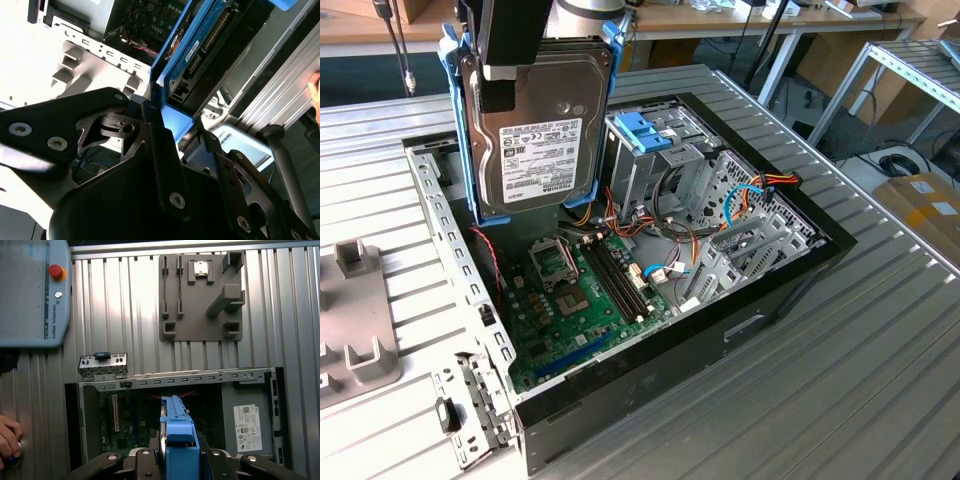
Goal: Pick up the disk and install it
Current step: 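Pick up the disk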
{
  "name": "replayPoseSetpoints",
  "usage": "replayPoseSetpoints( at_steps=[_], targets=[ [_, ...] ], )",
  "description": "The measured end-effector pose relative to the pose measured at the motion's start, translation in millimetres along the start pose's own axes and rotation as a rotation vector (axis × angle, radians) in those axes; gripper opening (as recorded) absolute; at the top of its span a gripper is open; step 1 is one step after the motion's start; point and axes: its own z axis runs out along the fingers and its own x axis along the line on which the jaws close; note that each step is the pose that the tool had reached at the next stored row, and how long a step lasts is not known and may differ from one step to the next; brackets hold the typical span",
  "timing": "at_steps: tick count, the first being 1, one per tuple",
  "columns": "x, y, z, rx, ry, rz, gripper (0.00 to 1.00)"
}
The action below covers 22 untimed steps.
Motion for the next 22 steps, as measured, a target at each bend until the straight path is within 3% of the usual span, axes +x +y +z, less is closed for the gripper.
replayPoseSetpoints(
  at_steps=[13,14,16,17,22],
  targets=[
    [12.3,-0.9,-0.1,0.0000,0.0000,0.000,0.37],
    [17.5,-1.2,-0.1,0.0000,0.0000,0.000,0.37],
    [36.9,-2.8,-0.2,0.0000,0.0000,0.000,0.37],
    [38.5,-8.4,-0.3,0.0000,0.0000,0.000,0.37],
    [38.6,-10.0,-0.4,0.0000,0.0000,0.000,0.37]
  ],
)
